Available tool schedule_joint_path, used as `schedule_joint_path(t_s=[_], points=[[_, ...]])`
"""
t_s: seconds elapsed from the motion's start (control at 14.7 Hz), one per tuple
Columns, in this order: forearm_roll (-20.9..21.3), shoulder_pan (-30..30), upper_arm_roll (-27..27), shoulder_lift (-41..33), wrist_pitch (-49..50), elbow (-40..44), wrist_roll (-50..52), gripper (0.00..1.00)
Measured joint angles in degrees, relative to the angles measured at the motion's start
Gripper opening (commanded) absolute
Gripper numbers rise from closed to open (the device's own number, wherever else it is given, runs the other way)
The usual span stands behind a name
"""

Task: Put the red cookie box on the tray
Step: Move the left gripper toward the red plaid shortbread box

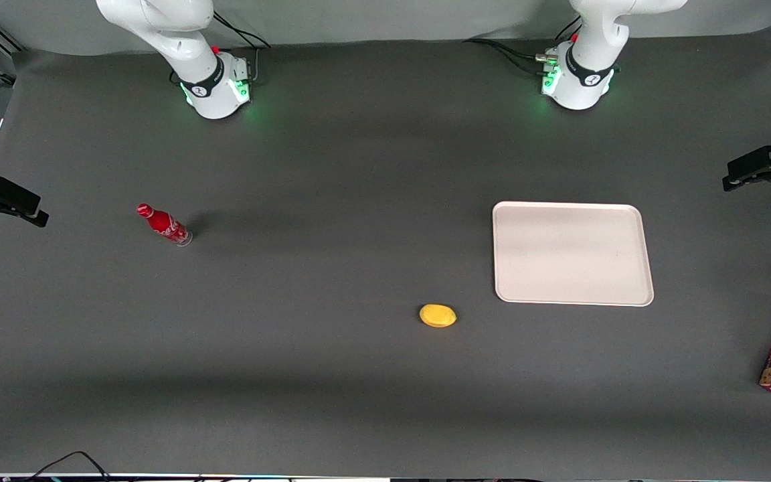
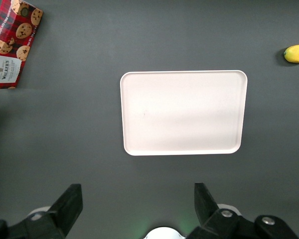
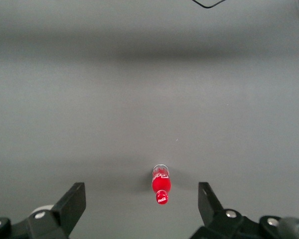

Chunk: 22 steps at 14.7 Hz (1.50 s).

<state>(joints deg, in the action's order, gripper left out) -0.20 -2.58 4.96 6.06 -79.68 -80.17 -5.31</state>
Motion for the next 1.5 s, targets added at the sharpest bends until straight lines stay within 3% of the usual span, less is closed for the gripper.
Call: schedule_joint_path(t_s=[0.48, 0.68, 0.89, 1.16, 1.5], points=[[0.7, 0.0, 0.2, 0.2, 0.0, 1.1, 0.3, 1.00], [1.9, 0.3, 3.3, 1.3, -2.9, 1.1, -0.7, 1.00], [2.1, 0.6, 9.0, 5.8, -11.0, 1.2, -13.9, 1.00], [2.1, 1.3, 15.8, 17.2, -22.5, 4.4, -35.1, 1.00], [-1.3, 3.3, 18.7, 31.2, -35.0, 8.8, -47.3, 1.00]])
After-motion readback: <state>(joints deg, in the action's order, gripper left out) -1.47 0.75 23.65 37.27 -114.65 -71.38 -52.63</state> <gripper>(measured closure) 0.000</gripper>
